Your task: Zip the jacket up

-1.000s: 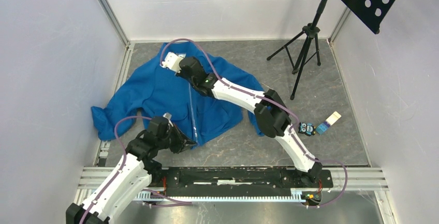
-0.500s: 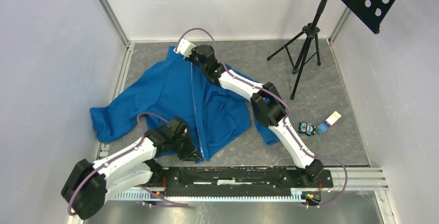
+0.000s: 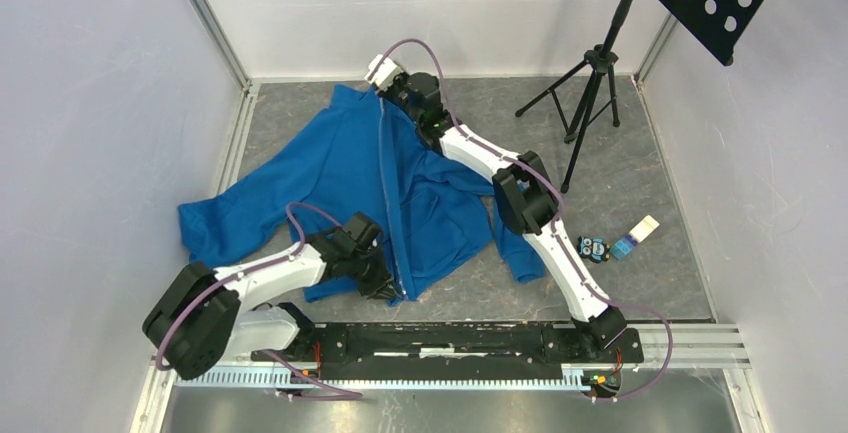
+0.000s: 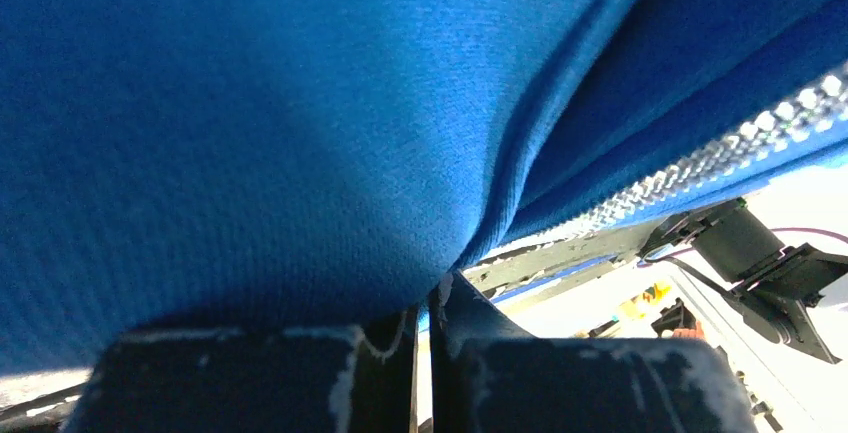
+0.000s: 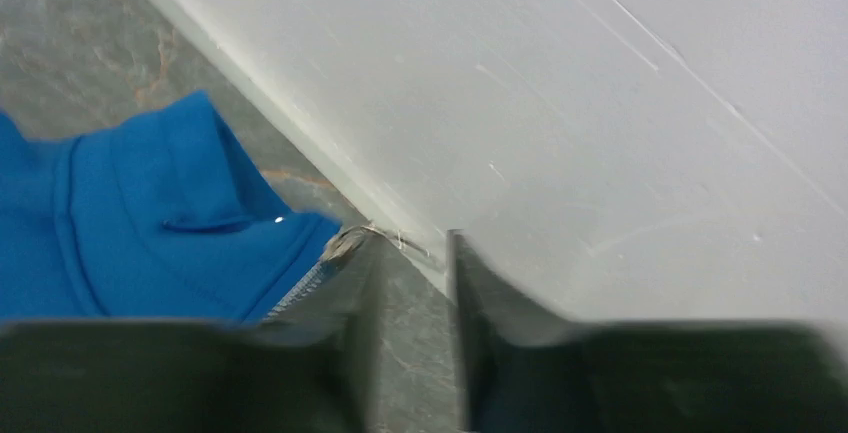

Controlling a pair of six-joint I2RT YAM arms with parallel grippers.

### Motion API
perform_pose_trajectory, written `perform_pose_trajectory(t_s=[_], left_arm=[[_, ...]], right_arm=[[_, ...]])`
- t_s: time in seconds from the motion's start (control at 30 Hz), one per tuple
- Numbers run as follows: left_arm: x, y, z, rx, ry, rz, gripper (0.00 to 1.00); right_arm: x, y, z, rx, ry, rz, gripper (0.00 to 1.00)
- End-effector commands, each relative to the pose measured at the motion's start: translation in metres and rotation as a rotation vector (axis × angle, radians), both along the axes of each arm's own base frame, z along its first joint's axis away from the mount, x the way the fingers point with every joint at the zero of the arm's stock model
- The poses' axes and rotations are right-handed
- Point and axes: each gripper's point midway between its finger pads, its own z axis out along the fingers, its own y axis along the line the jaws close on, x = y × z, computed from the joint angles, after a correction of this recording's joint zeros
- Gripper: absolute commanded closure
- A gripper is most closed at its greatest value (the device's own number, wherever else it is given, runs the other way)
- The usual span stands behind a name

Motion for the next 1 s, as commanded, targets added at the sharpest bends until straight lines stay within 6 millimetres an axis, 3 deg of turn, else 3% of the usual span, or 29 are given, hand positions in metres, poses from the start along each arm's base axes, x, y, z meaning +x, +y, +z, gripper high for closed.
perform_pose_trajectory(t_s=[0.0,0.07,0.1,0.13,0.27,0.43,0.53,0.63,0.8,0.97], left_arm=[[0.016,0.000,0.000,0.069,-0.057,-0.020,0.98],[0.035,-0.005,0.007,0.070,-0.112,-0.014,0.98],[0.042,-0.008,0.010,0.062,-0.137,-0.020,0.98],[0.047,-0.008,0.013,0.062,-0.168,-0.022,0.96],[0.055,-0.005,0.022,0.014,-0.272,0.027,0.63],[0.050,0.008,0.046,-0.050,-0.383,0.083,0.36],[0.047,0.016,0.070,-0.095,-0.458,0.115,0.22],[0.047,0.021,0.108,-0.165,-0.570,0.136,0.04],[0.051,0.032,0.202,-0.229,-0.848,0.092,0.00],[0.052,0.050,0.306,-0.191,-1.134,0.002,0.00]], right_arm=[[0.013,-0.043,0.087,0.178,-0.108,-0.085,0.43],[0.002,-0.050,0.080,0.179,-0.017,-0.097,0.07],[-0.004,-0.055,0.076,0.176,0.033,-0.112,0.02],[-0.013,-0.063,0.076,0.184,0.083,-0.133,0.02],[-0.071,-0.092,0.073,0.200,0.289,-0.171,0.02],[-0.182,-0.116,0.085,0.328,0.529,-0.074,0.02],[-0.247,-0.121,0.076,0.327,0.655,0.059,0.02],[-0.292,-0.137,0.080,0.320,0.693,0.109,0.02],[-0.343,-0.184,0.111,0.368,0.589,0.112,0.02],[-0.370,-0.244,0.154,0.419,0.441,0.000,0.02]])
